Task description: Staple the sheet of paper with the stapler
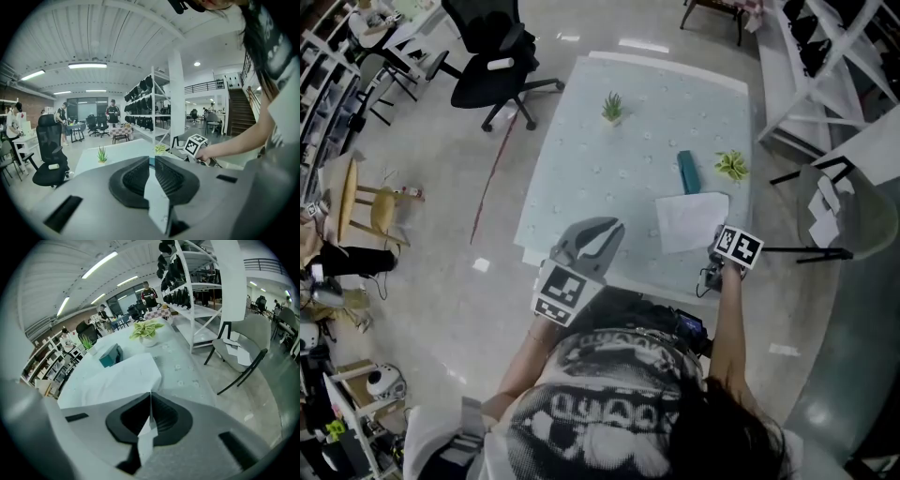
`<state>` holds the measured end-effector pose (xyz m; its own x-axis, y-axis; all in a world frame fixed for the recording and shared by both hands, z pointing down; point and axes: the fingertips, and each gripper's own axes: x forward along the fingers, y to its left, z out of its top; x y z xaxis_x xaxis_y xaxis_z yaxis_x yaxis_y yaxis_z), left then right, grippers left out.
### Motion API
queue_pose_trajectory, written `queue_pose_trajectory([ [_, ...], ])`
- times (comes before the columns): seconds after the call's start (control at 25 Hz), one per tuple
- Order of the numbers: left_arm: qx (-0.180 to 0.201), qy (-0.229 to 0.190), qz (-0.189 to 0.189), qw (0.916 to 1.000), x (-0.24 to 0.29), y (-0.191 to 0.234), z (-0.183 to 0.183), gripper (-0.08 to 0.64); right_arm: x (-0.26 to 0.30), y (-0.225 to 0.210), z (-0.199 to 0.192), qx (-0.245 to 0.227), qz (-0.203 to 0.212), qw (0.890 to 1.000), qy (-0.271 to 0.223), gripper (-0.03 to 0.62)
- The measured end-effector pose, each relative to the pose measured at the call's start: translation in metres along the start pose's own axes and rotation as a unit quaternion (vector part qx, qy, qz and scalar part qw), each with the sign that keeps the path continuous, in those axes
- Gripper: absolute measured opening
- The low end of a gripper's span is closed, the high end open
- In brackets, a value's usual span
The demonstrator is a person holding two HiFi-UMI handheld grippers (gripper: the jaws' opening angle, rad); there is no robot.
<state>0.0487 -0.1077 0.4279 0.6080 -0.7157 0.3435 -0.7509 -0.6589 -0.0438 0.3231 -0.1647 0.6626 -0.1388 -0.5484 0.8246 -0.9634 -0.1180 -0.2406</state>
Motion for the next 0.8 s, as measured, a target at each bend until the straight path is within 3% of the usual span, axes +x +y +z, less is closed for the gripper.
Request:
queue_pose_trajectory([
  [0.8, -0.004, 0.01, 0.009, 0.9999, -0.004, -0.004, -0.012, 0.034, 0.02, 0.024, 0.014, -0.077, 0.019, 0.994, 0.08, 0.008],
])
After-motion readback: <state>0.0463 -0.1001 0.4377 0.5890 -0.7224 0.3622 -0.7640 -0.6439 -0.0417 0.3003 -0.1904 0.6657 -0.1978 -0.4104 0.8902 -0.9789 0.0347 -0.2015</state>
